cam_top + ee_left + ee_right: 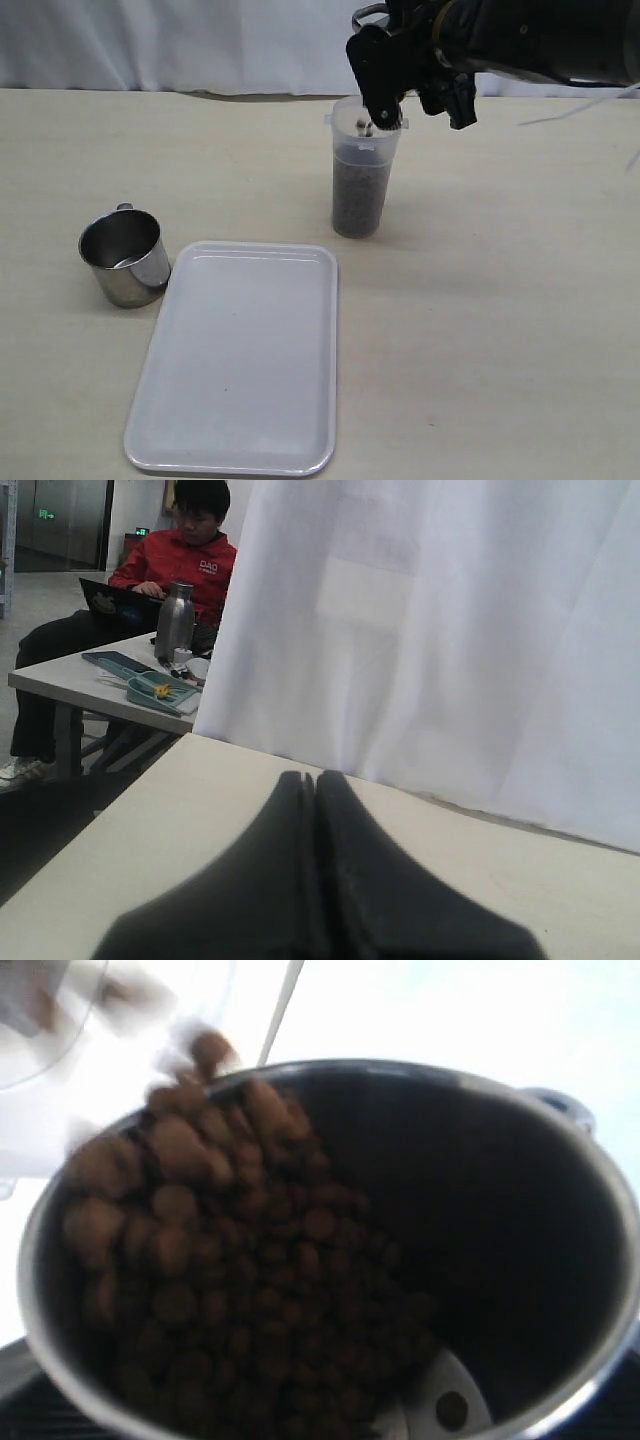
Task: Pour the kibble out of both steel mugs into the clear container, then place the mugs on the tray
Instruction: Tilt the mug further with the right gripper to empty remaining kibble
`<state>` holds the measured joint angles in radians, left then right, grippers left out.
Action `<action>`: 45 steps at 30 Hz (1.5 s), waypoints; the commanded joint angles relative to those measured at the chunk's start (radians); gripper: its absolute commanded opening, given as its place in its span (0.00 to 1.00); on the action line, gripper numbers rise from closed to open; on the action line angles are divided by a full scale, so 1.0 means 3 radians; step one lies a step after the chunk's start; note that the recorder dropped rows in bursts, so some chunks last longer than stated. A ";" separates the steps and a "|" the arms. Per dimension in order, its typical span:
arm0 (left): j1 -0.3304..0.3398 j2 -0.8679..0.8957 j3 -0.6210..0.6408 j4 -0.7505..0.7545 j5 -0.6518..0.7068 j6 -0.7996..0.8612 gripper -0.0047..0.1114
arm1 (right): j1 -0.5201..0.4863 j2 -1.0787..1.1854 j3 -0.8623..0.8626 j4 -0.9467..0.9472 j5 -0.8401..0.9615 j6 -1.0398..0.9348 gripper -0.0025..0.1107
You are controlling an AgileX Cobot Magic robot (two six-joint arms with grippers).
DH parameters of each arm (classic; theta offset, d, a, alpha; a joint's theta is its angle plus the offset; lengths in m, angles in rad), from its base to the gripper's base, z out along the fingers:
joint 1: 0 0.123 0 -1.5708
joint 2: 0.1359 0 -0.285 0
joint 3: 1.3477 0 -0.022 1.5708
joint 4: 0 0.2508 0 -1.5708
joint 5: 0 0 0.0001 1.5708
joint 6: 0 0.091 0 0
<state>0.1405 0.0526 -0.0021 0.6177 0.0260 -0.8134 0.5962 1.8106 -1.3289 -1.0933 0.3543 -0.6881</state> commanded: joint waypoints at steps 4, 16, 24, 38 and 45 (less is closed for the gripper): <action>-0.0013 -0.0009 0.0007 -0.0007 -0.0033 0.0006 0.04 | 0.0000 -0.0032 -0.0023 -0.0171 -0.0046 -0.0028 0.07; -0.0013 -0.0009 0.0007 -0.0007 -0.0033 0.0006 0.04 | 0.0117 -0.0032 -0.0023 -0.0354 -0.0010 -0.0029 0.07; -0.0013 -0.0009 0.0007 -0.0007 -0.0033 0.0006 0.04 | 0.0117 -0.0032 -0.0023 -0.0558 -0.0017 -0.0029 0.07; -0.0013 -0.0009 0.0007 -0.0007 -0.0033 0.0006 0.04 | 0.0117 -0.0032 -0.0010 -0.0710 -0.0017 -0.0029 0.07; -0.0013 -0.0009 0.0007 -0.0007 -0.0033 0.0006 0.04 | 0.0117 -0.0032 -0.0011 -0.0757 -0.0017 -0.0029 0.07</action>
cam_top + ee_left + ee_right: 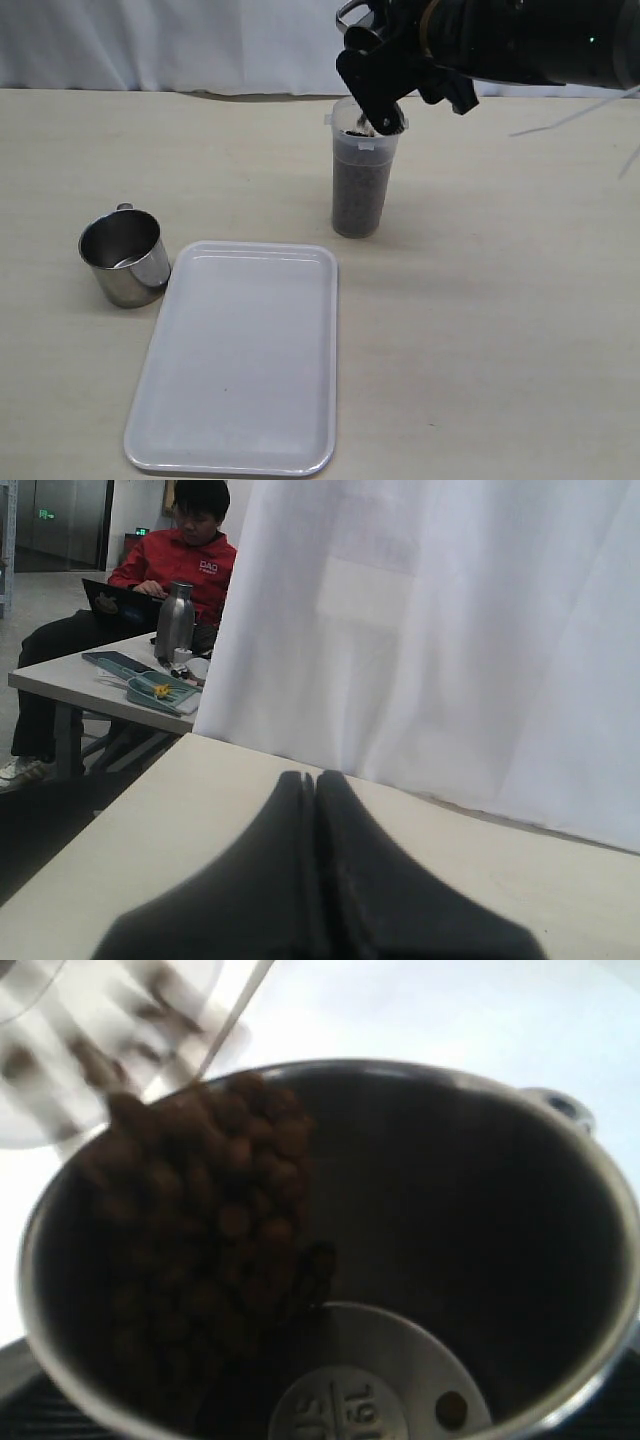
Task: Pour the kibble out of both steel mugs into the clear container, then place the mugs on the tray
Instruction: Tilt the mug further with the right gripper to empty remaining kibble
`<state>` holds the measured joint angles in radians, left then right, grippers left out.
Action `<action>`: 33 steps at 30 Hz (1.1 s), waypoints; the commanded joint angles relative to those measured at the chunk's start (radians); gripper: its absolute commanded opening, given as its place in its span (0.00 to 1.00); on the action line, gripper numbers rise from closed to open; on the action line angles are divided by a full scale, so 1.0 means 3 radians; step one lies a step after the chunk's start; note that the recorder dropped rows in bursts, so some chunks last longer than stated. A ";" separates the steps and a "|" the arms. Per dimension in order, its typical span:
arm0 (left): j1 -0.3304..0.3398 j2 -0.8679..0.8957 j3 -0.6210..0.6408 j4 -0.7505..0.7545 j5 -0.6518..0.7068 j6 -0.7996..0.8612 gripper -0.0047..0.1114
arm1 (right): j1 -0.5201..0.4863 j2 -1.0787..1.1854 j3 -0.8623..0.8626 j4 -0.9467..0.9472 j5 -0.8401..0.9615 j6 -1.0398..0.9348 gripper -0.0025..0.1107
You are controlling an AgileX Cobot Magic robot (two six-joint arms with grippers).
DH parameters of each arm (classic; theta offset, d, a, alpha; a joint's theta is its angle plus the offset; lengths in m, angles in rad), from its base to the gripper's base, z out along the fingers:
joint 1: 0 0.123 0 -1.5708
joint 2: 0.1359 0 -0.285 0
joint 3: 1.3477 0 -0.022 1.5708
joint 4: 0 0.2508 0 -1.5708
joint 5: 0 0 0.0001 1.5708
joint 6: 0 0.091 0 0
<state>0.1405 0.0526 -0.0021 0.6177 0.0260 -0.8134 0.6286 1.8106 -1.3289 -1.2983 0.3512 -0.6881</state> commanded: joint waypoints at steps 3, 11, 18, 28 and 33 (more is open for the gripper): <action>-0.0013 -0.0009 0.0007 -0.0007 -0.0033 0.0006 0.04 | 0.0009 -0.0032 -0.0011 -0.0099 -0.0006 -0.0029 0.07; -0.0013 -0.0009 0.0007 0.0000 -0.0033 0.0006 0.04 | 0.0009 -0.0032 -0.0011 -0.0180 0.0000 -0.0029 0.07; -0.0013 -0.0009 0.0007 0.0000 -0.0033 0.0006 0.04 | 0.0009 -0.0032 -0.0011 -0.0282 -0.0006 -0.0029 0.07; -0.0013 -0.0009 0.0007 0.0000 -0.0033 0.0006 0.04 | 0.0009 -0.0032 -0.0011 -0.0334 -0.0006 -0.0036 0.07; -0.0013 -0.0009 0.0007 0.0000 -0.0033 0.0006 0.04 | 0.0009 -0.0032 -0.0011 -0.0359 -0.0006 -0.0036 0.07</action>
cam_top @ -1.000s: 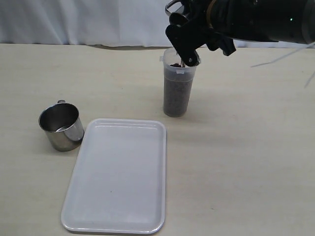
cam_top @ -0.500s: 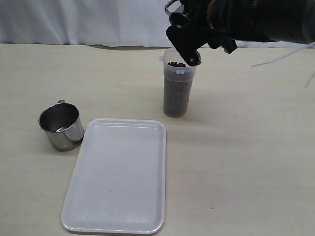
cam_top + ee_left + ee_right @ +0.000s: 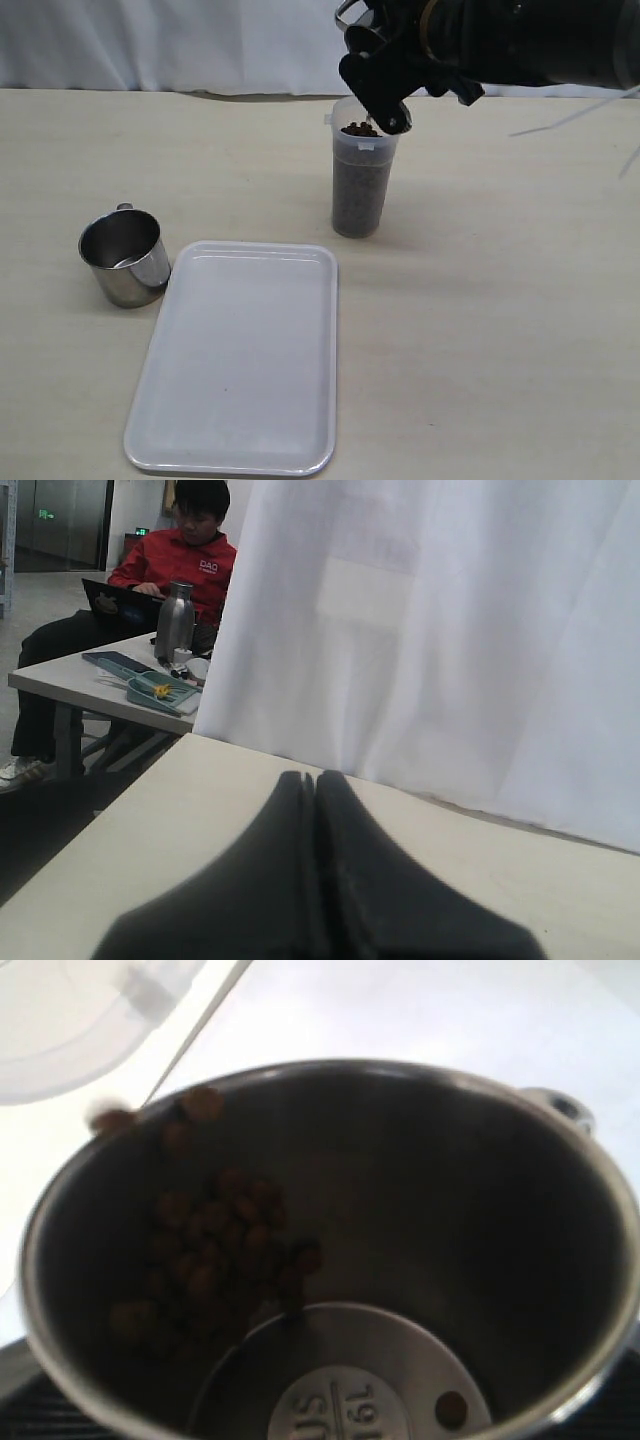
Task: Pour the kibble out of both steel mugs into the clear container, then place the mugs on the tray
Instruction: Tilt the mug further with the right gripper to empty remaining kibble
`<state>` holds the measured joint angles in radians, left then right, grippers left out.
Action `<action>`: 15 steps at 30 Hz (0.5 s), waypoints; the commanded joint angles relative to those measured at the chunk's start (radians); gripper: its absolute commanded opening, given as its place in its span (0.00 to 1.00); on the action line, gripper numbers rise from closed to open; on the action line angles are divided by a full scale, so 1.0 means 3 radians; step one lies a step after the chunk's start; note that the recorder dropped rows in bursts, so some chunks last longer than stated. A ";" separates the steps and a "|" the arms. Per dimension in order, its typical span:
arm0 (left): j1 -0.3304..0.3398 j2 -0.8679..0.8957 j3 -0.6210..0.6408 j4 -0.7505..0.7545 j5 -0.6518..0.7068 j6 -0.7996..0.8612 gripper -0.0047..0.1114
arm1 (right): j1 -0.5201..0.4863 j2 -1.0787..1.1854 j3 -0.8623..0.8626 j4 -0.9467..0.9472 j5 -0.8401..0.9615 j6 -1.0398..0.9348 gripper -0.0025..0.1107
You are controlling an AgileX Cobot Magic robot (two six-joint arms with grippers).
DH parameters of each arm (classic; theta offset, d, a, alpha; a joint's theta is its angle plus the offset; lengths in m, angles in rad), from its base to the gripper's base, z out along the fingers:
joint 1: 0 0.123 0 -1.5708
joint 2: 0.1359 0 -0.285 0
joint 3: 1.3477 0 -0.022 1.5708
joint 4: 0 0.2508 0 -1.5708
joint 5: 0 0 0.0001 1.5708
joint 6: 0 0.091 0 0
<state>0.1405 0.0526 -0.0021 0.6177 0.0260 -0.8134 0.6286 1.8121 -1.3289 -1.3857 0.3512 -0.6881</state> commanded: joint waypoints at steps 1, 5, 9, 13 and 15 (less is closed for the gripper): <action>-0.0013 -0.0009 0.0007 0.0000 -0.0033 0.0006 0.04 | 0.0009 -0.0037 -0.0011 -0.0065 -0.0006 -0.0042 0.07; -0.0013 -0.0009 0.0007 0.0000 -0.0033 0.0006 0.04 | 0.0009 -0.0037 -0.0011 -0.0065 -0.0022 -0.0073 0.07; -0.0013 -0.0009 0.0007 0.0000 -0.0033 0.0006 0.04 | 0.0009 -0.0037 -0.0011 -0.0065 -0.0022 -0.0143 0.07; -0.0013 -0.0009 0.0007 0.0000 -0.0033 0.0006 0.04 | 0.0009 -0.0037 -0.0011 -0.0065 -0.0022 -0.0190 0.07; -0.0013 -0.0009 0.0007 0.0000 -0.0033 0.0006 0.04 | 0.0009 -0.0037 -0.0011 -0.0065 -0.0032 -0.0205 0.07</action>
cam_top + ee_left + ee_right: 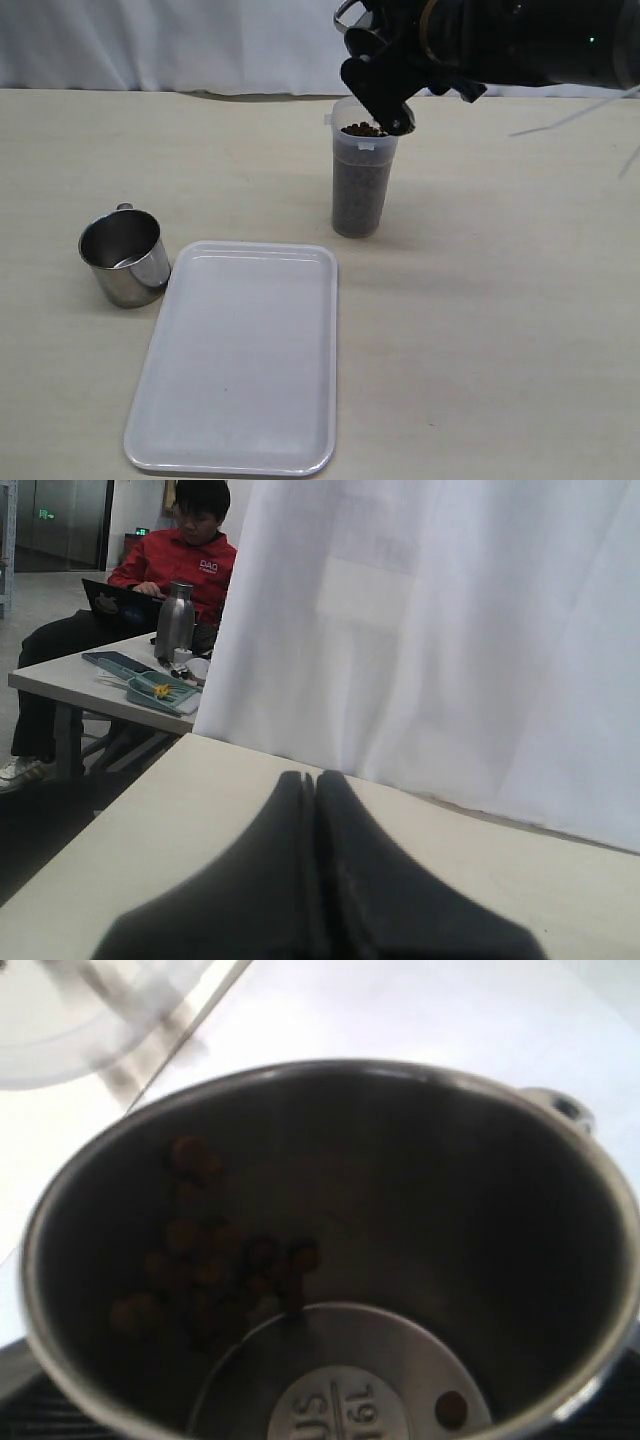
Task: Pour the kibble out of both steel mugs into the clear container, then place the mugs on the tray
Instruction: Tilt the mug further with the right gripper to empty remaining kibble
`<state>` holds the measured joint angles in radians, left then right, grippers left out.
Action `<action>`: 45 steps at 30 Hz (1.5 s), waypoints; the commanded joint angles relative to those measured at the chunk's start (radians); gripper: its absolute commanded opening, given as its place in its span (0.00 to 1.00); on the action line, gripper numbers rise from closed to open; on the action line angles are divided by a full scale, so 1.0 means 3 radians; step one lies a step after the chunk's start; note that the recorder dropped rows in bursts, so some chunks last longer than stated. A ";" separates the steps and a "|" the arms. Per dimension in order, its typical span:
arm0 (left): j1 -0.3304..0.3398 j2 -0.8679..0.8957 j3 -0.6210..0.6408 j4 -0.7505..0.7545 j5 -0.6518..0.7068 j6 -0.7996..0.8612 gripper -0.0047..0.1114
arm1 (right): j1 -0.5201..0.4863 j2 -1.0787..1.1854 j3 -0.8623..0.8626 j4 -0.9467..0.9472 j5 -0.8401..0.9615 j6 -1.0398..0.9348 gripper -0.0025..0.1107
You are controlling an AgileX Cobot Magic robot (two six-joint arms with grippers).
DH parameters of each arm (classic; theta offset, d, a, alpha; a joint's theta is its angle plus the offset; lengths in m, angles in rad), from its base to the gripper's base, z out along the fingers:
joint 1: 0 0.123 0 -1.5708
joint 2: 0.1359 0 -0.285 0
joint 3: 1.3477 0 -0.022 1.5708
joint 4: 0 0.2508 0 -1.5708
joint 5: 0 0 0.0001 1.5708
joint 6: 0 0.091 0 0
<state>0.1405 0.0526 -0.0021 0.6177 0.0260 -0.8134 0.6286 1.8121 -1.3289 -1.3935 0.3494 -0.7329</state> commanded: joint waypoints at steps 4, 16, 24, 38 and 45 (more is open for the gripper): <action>-0.0013 -0.0009 0.0007 -0.0007 -0.0033 0.0006 0.04 | 0.0009 -0.0037 -0.0011 -0.0039 -0.0047 -0.0132 0.07; -0.0013 -0.0009 0.0007 -0.0007 -0.0033 0.0006 0.04 | 0.0009 -0.0037 -0.0011 -0.0039 -0.0142 -0.0241 0.07; -0.0013 -0.0009 0.0007 -0.0007 -0.0033 0.0006 0.04 | 0.0009 -0.0037 -0.0011 -0.0039 -0.0211 -0.0426 0.07; -0.0013 -0.0009 0.0007 -0.0001 -0.0033 0.0006 0.04 | 0.0009 -0.0037 -0.0011 -0.0039 -0.0211 -0.0684 0.07; -0.0013 -0.0009 0.0007 -0.0001 -0.0033 0.0006 0.04 | 0.0009 -0.0037 -0.0011 -0.0154 -0.0226 -0.0914 0.07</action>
<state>0.1405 0.0526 -0.0021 0.6177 0.0260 -0.8134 0.6286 1.8121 -1.3289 -1.4028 0.2903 -0.9948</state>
